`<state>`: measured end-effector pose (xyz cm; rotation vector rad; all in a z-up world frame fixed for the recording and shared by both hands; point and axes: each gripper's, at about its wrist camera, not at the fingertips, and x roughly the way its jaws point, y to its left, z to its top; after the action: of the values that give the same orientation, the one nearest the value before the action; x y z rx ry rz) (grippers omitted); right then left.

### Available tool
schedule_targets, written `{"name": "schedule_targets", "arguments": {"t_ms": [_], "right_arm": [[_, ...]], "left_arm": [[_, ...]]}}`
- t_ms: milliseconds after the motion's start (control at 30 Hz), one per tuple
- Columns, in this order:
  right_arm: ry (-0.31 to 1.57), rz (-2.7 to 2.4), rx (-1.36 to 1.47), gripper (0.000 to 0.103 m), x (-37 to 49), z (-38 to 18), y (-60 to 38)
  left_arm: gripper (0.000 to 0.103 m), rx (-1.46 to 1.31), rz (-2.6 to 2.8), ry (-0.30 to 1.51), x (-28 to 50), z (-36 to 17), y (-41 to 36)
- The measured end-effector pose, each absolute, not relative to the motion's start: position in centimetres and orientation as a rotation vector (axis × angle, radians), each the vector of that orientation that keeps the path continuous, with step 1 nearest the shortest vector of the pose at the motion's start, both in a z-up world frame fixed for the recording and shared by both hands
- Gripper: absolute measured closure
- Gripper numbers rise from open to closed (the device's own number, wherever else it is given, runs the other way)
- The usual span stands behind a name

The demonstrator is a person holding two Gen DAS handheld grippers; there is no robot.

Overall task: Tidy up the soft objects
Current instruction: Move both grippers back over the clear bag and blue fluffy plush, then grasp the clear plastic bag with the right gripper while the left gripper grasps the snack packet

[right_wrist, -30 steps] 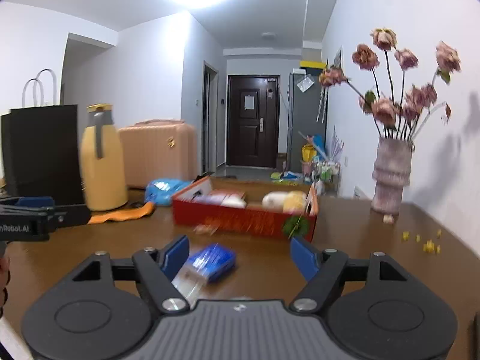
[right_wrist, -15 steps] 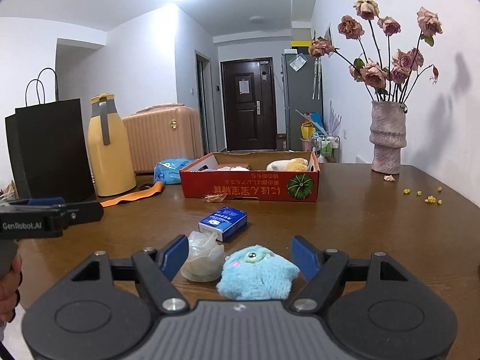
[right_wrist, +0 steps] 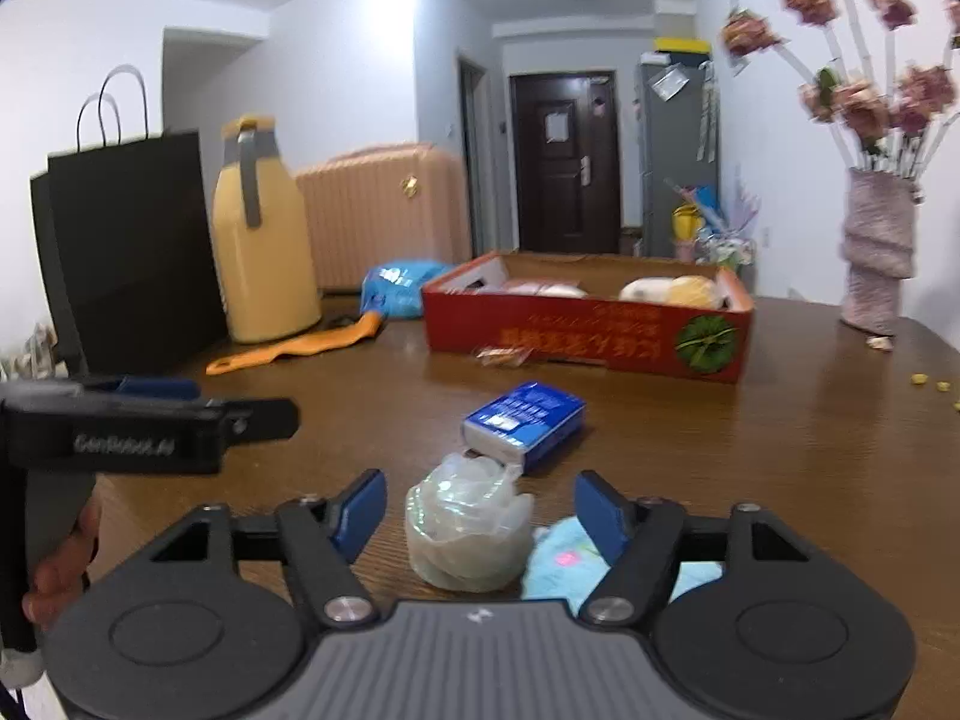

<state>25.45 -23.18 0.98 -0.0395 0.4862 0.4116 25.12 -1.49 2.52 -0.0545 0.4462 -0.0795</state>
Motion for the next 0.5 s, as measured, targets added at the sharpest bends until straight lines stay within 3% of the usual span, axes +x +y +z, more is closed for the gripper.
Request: {"name": "schedule_targets", "arguments": {"t_ms": [100, 133, 233, 500], "right_arm": [[0.522, 0.417, -0.100, 0.046, 27.2, -0.3, -21.7], [0.542, 0.423, -0.115, 0.059, 27.8, -0.7, -21.2], [0.567, 0.462, -0.093, 0.075, 29.4, -0.6, -20.9], [0.454, 0.455, 0.002, 0.077, 34.9, 4.2, -25.1]], "left_arm": [[0.002, -0.060, -0.068, 0.459, 27.2, 2.1, -1.1], [0.002, -0.057, -0.068, 0.461, 27.8, 2.0, -1.0], [0.002, -0.042, -0.074, 0.462, 30.6, 2.0, -0.8], [0.004, -0.121, -0.155, 0.569, 42.2, 1.2, -1.9]]}}
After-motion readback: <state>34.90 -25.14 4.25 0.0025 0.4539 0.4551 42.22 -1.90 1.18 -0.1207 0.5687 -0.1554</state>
